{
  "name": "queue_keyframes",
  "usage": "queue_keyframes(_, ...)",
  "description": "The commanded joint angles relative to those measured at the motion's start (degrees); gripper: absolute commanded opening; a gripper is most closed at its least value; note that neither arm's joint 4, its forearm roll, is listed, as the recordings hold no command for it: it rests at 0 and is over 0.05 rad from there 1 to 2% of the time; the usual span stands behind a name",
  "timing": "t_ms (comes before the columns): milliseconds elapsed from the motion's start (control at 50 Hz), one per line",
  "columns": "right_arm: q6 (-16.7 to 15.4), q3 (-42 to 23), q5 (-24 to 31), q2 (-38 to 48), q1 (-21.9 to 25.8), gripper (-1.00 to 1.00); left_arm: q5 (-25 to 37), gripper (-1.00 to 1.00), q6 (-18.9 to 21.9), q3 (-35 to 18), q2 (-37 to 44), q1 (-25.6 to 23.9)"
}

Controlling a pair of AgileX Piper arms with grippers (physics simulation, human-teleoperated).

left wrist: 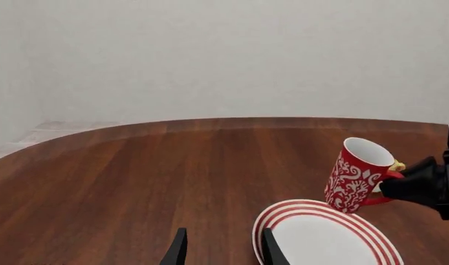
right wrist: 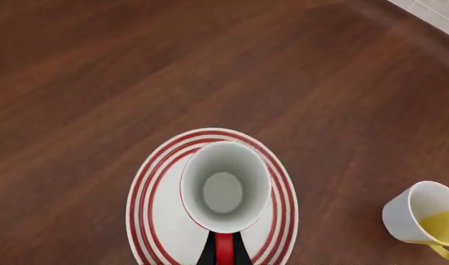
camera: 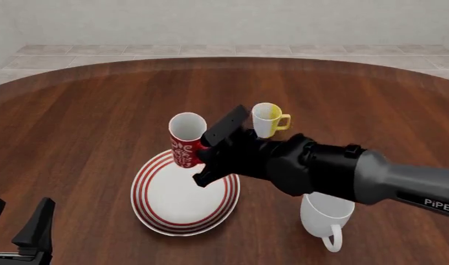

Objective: Pick up the red mug and put it on the plate

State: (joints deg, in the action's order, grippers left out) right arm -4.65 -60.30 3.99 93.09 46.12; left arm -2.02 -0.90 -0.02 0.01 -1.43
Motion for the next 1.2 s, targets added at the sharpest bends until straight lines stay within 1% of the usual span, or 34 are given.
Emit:
queue_keyframes(20,1.8,2.2,-2.6,1.6,1.3,-1.00,0.0,1.00,0.0,0.0,0.0,0.0)
queue_keyframes(180,2.7,4.4,-3.8,2.0,1.0,-1.00,0.0,1.00,0.1,0.0,0.0,-0.3)
queue_keyframes(420,2.4,5.6,-4.6,2.4,0.9,-1.00,0.0,1.00,-0.1,0.0,0.0,-0.1)
queue_keyframes(580,2.8,5.5,-4.8,3.2,1.1,-1.00,-0.1,1.00,-0.2,0.0,0.0,-0.1)
queue_keyframes(780,2.8,5.3,-5.3,4.7,2.3,-1.00,-0.1,1.00,-0.2,0.0,0.0,-0.1)
queue_keyframes(1080,2.7,4.9,-5.1,5.8,2.6,-1.00,-0.2,1.00,-0.4,0.0,0.0,0.1)
queue_keyframes(1140,2.3,5.1,-5.4,6.6,2.9,-1.00,-0.2,1.00,-0.5,0.0,0.0,0.1)
queue_keyframes(1200,2.7,5.1,-5.4,6.8,3.0,-1.00,-0.1,1.00,-0.5,0.0,0.0,0.1)
